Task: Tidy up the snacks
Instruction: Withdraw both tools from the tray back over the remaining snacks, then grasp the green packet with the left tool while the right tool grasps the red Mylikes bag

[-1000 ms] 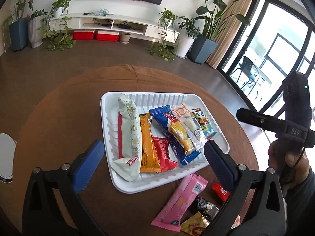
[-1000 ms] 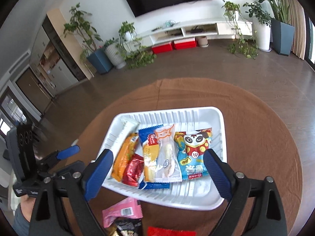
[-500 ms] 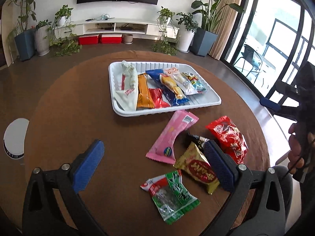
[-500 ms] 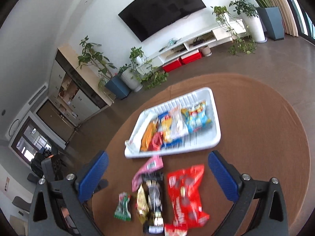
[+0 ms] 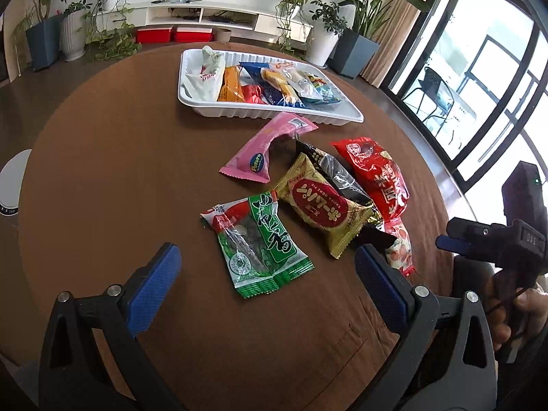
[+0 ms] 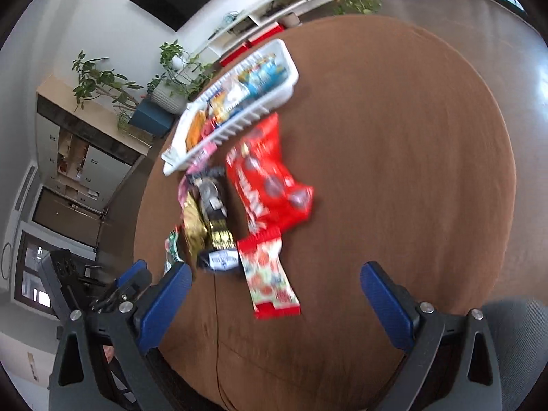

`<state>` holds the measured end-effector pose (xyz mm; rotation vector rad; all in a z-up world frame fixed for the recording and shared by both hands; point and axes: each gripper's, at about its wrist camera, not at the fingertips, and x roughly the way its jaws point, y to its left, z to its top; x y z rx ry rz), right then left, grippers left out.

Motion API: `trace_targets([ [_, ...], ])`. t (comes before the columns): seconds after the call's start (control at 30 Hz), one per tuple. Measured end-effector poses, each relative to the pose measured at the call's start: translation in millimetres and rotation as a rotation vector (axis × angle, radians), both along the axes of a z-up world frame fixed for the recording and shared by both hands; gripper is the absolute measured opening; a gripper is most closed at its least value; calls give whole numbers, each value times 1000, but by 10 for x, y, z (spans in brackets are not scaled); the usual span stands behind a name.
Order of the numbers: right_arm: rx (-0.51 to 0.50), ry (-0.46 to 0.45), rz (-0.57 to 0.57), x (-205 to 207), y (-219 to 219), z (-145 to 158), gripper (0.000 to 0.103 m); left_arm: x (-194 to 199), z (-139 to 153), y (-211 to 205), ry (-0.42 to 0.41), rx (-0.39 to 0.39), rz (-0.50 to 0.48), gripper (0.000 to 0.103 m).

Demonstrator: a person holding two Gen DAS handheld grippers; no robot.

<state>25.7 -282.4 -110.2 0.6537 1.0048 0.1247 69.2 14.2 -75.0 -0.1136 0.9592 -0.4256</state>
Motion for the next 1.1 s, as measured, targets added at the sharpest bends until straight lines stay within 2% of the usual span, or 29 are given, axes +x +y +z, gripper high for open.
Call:
trace_targets([
  [0.27, 0, -10, 14, -140, 145, 53, 101, 138, -41, -42, 16, 51, 0, 102],
  [0.4, -110, -78, 62, -144, 316, 201, 101, 231, -121, -59, 45, 81, -3, 101],
  [0.53, -177, -98, 87, -113, 419, 230, 101, 312, -173, -89, 52, 101, -6, 101],
  [0.73, -197, -89, 80, -94, 403, 203, 89, 400, -216, -141, 59, 121, -15, 89],
  [0.8, -211, -90, 78, -98, 397, 202, 87, 417, -233, -159, 62, 123, -22, 83],
  [0.87, -224, -89, 77, -90, 396, 196, 84, 442, -261, -178, 70, 122, -31, 71],
  [1.0, -217, -90, 81, -77, 390, 182, 81, 468, -278, -184, 68, 132, -37, 68],
  [1.1, -218, -96, 85, -68, 389, 176, 79, 473, -281, -190, 65, 142, -44, 62],
])
